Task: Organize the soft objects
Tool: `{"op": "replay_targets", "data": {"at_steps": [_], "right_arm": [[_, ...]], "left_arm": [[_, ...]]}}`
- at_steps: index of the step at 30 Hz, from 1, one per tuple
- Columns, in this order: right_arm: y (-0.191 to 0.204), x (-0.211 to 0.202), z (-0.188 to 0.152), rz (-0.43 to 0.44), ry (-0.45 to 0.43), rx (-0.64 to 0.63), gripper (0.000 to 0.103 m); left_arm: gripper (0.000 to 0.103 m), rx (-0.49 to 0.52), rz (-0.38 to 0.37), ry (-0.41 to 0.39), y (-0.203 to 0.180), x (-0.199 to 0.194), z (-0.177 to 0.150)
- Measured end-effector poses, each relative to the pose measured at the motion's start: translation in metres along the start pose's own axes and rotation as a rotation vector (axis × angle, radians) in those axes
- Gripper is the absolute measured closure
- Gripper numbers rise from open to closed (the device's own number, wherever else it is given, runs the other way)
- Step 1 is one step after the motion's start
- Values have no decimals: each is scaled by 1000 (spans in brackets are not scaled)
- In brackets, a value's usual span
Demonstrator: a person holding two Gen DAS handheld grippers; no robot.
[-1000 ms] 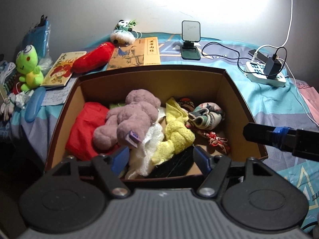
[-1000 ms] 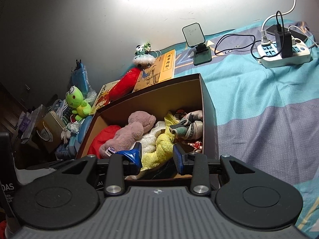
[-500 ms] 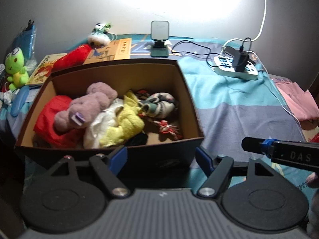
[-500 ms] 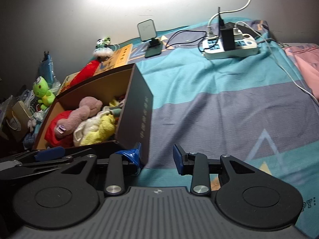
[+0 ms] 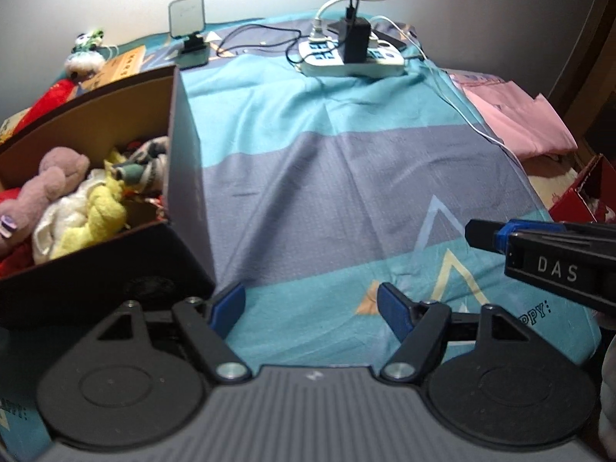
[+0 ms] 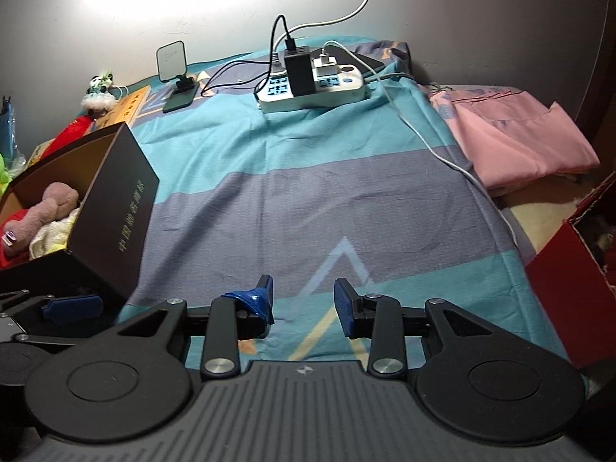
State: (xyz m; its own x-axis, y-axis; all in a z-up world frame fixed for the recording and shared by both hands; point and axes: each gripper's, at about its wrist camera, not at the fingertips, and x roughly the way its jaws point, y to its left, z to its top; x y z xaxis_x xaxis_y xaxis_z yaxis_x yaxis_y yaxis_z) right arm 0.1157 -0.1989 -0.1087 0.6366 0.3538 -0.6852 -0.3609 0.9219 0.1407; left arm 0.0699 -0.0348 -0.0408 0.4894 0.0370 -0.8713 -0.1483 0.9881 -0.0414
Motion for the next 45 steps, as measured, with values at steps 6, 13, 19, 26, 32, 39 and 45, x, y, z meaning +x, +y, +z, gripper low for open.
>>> {"op": "replay_targets", "data": {"at_steps": [6,13,19,26,32,39,45], "right_arm": [[-22,1,-7,-59,16,-18,85],[-27,8,-12,-61,62,-39,85],[-12,15,-12,-21,98,-81,85],[28,18,-12,43,126,-161,85],[74,15,-12,102,136,-215,85],[130,8,-7,176,136,-241,85],[170,-4,5,221,93,-237,85]], "left_arm": [[28,30,-32,71,-20,19,-3],[28,38,-7,89,-20,22,-7],[28,-13,24,85,5,12,-18],[28,-95,72,35,52,-15,-33],[28,-147,102,-3,95,-41,-40],[28,-168,138,-46,144,-70,-40],[28,-172,178,-114,182,-91,-28]]}}
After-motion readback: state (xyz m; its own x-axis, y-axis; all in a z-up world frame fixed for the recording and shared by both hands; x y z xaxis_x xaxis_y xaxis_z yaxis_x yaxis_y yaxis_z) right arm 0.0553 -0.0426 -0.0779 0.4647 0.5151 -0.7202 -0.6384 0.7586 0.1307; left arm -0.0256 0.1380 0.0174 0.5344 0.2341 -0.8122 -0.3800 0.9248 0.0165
